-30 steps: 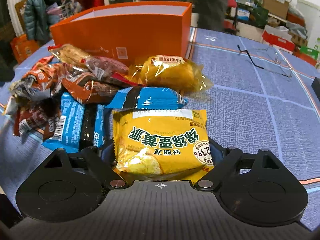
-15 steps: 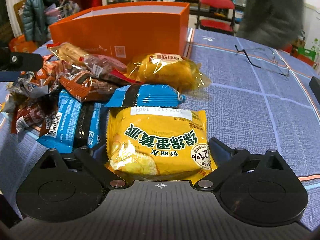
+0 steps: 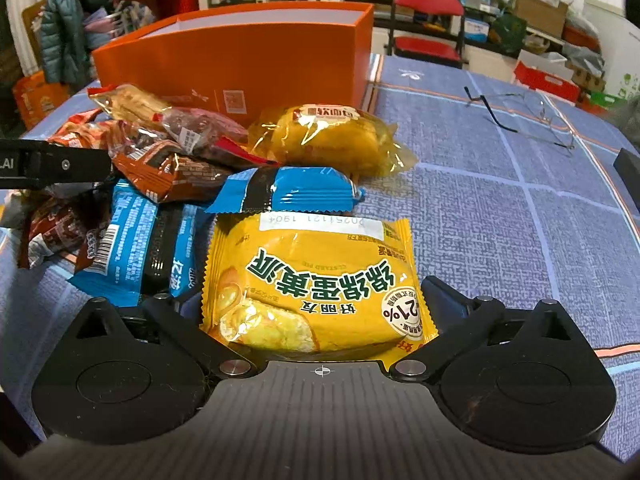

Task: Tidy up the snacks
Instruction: 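Grasp the yellow cake packet with the right tool while the left tool grasps the silver-orange chip bag, then lift both held packets and carry them over the orange box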

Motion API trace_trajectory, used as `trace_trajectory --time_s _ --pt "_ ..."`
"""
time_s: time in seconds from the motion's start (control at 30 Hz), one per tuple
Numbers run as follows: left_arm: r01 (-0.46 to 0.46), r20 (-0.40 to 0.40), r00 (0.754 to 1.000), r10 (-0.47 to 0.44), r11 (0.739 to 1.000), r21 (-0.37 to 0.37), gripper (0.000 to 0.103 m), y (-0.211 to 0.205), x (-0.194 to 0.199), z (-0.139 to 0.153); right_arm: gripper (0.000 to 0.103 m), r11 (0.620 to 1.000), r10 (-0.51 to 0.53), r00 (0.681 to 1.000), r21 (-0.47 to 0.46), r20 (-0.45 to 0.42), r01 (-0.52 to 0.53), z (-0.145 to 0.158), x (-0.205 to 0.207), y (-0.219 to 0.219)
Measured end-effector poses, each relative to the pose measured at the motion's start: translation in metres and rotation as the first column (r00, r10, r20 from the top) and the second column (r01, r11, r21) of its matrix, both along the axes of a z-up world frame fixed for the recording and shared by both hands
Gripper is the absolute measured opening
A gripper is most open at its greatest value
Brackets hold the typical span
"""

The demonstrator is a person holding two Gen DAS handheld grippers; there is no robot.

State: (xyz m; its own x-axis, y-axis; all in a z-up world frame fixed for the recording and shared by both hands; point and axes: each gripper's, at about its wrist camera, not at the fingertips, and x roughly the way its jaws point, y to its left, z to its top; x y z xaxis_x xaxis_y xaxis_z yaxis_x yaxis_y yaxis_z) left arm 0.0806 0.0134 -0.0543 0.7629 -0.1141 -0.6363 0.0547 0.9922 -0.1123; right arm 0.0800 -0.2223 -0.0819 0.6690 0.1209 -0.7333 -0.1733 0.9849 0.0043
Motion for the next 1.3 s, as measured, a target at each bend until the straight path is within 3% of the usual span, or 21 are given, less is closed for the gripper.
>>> trace_trajectory --time_s 0.13,0.37,0.57,0.67,0.7,0.73,0.77,0.97,1.07,1.3 --pt "0.005 -0.001 1.000 -0.006 0.998 -0.069 0.090 0.010 -0.004 0.000 0.096 1.000 -0.001 1.000 0.000 -0.001 0.001 0.000 0.000 0.001" --pt "0.005 -0.001 1.000 -0.005 0.997 -0.073 0.090 0.005 -0.004 -0.003 0.096 1.000 0.002 1.000 0.000 -0.002 -0.002 0.000 0.001 0.000" --pt "-0.010 -0.048 0.999 0.005 0.993 -0.115 0.090 0.007 0.011 -0.011 0.096 1.000 0.010 1.000 0.002 0.004 -0.010 0.000 0.001 -0.001" --pt "-0.006 -0.062 0.998 -0.002 0.991 -0.131 0.085 0.009 0.011 -0.012 0.096 1.000 0.015 1.000 0.002 -0.005 -0.015 0.000 0.002 -0.002" --pt "-0.003 -0.062 0.998 -0.004 0.992 -0.124 0.078 0.009 0.009 -0.012 0.095 1.000 0.016 1.000 0.001 -0.010 -0.016 0.001 0.002 -0.001" --pt "0.001 -0.060 0.998 -0.007 0.994 -0.113 0.068 0.008 0.008 -0.010 0.092 1.000 0.014 1.000 0.000 -0.013 -0.014 0.002 0.001 -0.001" --pt "0.002 -0.057 0.998 -0.008 0.995 -0.103 0.066 0.007 0.006 -0.009 0.087 1.000 0.009 1.000 0.001 -0.015 -0.009 0.003 0.001 -0.002" --pt "0.009 -0.065 0.998 -0.018 0.990 -0.143 0.064 0.012 0.000 -0.004 0.065 1.000 -0.006 1.000 0.029 -0.023 0.007 0.011 -0.004 -0.007" --pt "0.020 -0.042 0.999 -0.026 0.990 -0.141 0.063 0.013 -0.005 0.003 0.060 0.998 -0.007 1.000 0.059 -0.025 0.008 0.013 -0.007 -0.009" --pt "0.063 0.009 0.998 -0.063 0.993 -0.099 0.064 0.010 -0.021 0.014 0.057 0.999 0.036 0.999 -0.036 0.013 -0.035 0.019 -0.021 0.007"
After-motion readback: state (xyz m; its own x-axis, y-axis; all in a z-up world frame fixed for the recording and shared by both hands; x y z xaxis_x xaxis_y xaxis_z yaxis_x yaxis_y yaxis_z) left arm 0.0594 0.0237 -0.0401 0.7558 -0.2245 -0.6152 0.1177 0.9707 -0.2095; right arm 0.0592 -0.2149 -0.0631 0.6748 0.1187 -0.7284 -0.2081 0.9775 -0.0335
